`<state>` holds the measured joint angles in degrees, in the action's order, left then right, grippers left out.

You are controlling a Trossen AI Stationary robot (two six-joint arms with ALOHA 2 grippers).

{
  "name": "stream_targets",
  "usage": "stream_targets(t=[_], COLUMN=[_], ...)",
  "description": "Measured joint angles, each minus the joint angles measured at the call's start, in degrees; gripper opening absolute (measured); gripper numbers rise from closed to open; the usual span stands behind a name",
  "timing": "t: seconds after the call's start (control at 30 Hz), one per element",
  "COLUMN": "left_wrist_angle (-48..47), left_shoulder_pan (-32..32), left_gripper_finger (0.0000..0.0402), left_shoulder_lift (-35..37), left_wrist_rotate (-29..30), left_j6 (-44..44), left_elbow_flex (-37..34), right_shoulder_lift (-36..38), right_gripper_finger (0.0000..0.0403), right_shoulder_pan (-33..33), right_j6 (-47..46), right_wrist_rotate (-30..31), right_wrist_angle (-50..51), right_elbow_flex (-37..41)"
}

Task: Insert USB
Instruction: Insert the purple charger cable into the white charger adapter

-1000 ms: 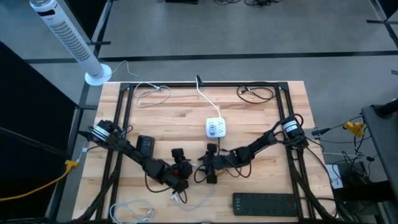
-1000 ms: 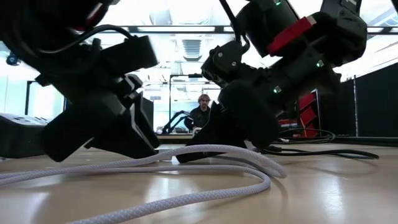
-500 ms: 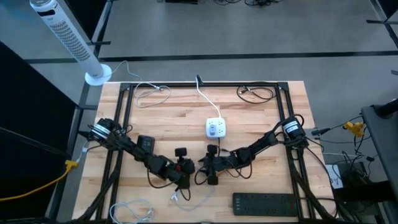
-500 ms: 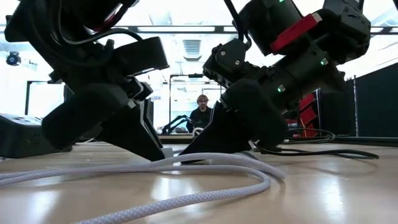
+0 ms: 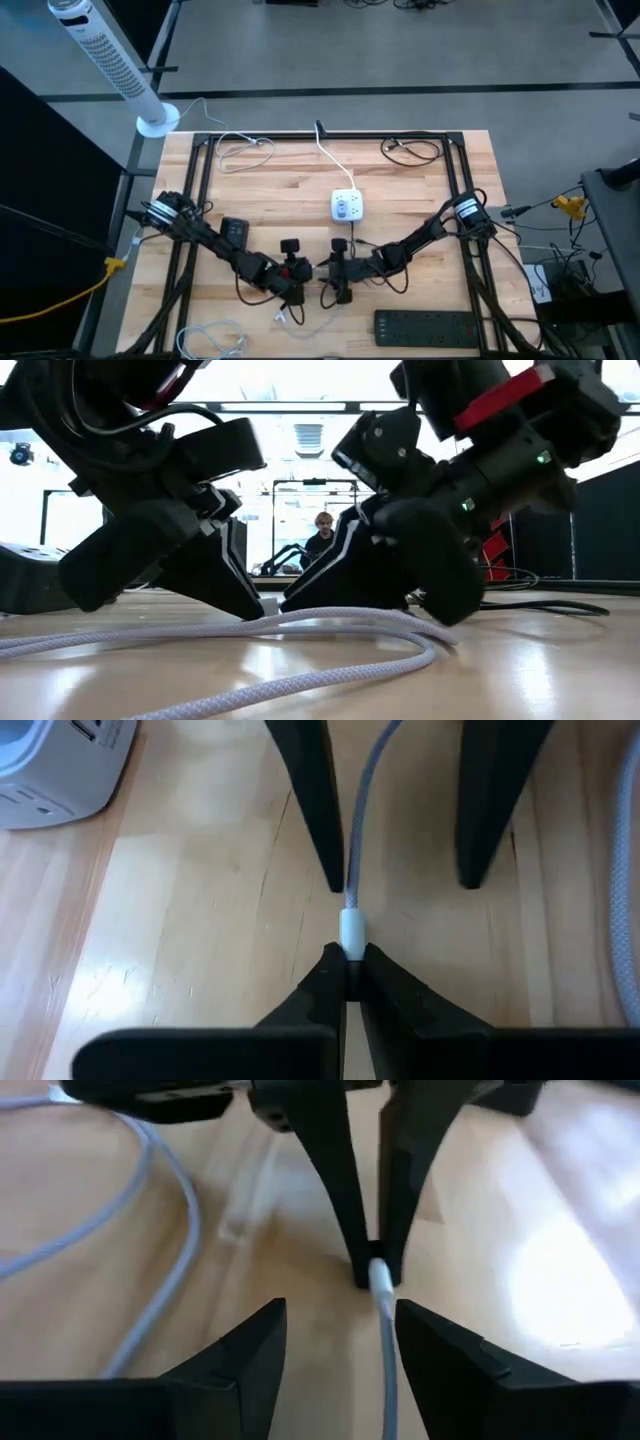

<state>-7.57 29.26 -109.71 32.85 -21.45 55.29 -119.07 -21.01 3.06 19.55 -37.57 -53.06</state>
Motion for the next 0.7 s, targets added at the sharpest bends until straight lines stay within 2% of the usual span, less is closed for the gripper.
stream_targets(t=[0.17, 0.5, 0.7], left_wrist_angle=[-0.45, 5.96, 6.43], left_shoulder_pan=[1.55, 3.12, 4.31], left_gripper_finger=[0.0009, 0.0007, 0.0007], left_shoulder_lift=[0.73, 2.2, 5.18], left_wrist_rotate=[1.55, 3.81, 6.25], left_j6=[0.14, 5.19, 6.96], left_elbow_flex=[-0.15, -0.13, -0.1], right_shoulder_lift=[0.02, 0.03, 1.19], right_gripper_finger=[0.0152, 0.0131, 0.013], right_shoulder_pan=[-1.41, -1.49, -1.62], right_j6=[3.13, 5.5, 7.73], right_wrist_rotate=[4.81, 4.02, 4.04], right_wrist_angle=[-1.92, -4.8, -4.78], right_elbow_flex=[-0.02, -0.02, -0.02])
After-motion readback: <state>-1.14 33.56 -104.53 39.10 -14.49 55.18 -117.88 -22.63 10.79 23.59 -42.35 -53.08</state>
